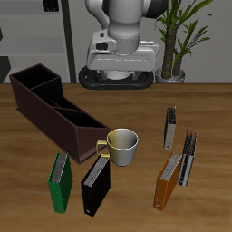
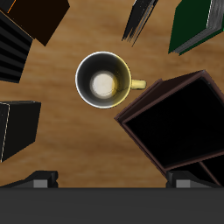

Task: Place the yellow book into the right desk caddy's back compartment

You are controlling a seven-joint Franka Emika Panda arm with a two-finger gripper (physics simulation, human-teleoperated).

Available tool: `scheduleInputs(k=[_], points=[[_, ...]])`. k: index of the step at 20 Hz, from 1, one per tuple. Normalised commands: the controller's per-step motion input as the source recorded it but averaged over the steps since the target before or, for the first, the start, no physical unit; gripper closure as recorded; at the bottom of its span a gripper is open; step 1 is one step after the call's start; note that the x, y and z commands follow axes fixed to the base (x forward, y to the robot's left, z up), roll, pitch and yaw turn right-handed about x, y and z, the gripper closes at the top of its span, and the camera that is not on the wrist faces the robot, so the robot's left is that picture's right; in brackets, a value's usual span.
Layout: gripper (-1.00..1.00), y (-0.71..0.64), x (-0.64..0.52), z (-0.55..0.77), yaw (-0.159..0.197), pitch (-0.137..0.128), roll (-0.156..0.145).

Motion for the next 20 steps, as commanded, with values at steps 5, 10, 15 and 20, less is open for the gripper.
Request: scheduleInputs(k=[5, 10, 15, 20], points=[[-1.00, 0.42, -0.09, -0.05, -0.036, -0.032, -0.020], [-1.00, 0.76, -0.12, -0.05, -0.063, -0.057, -0.034], [-1.00, 0.56, -0.07, -0.06, -0.011, -0.035, -0.008], [-1.00, 0.64, -0.14, -0.16, 0.004, -0.063, -0.005]])
